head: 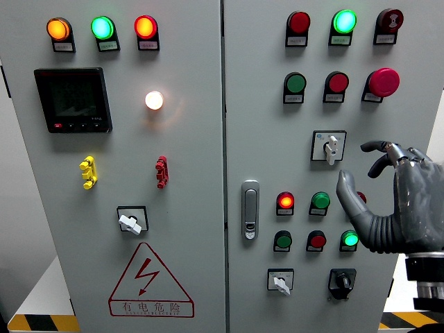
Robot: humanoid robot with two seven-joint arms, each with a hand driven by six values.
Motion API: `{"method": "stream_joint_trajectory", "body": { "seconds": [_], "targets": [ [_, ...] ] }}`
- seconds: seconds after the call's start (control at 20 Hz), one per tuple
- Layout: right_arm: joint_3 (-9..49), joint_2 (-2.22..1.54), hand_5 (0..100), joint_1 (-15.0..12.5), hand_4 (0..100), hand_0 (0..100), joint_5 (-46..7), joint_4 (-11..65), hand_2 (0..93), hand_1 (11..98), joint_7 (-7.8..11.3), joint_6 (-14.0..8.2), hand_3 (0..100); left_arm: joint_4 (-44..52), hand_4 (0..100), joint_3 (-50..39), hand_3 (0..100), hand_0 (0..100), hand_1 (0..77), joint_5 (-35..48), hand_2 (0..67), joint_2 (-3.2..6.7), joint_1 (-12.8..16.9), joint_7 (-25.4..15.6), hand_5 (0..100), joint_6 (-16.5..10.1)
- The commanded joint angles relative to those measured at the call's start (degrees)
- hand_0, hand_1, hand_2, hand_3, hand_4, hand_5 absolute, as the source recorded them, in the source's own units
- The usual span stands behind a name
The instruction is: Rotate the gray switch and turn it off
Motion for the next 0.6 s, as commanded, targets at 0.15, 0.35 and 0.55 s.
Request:
{"method": "stream_joint_trajectory", "body": {
  "seconds": [0.15,0.35,0.55],
  "targets": [
    [-0.01,0.11,35,-4.34,14,47,-1.34,4.05,18.5,40.3,3.25,0.16,28,-0.09,12,0.00,21,0,0.0,0.00,10.1,0.01,0.00,0.00,12,0.00],
    [-0.01,0.11,21,-6.11,12,45,-1.96,5.38,13.0,41.9,4.84,0.16,20,0.00,12,0.00,21,0,0.0,0.00,10.1,0.01,0.00,0.00,12,0.00],
    [-0.45,0.11,13,-6.81,12,44,-2.05,5.56,10.5,42.6,4.93,0.16,14,0.00,12,0.00,21,0,0.0,0.00,10.1,0.01,0.00,0.00,12,0.00]
  ]
}}
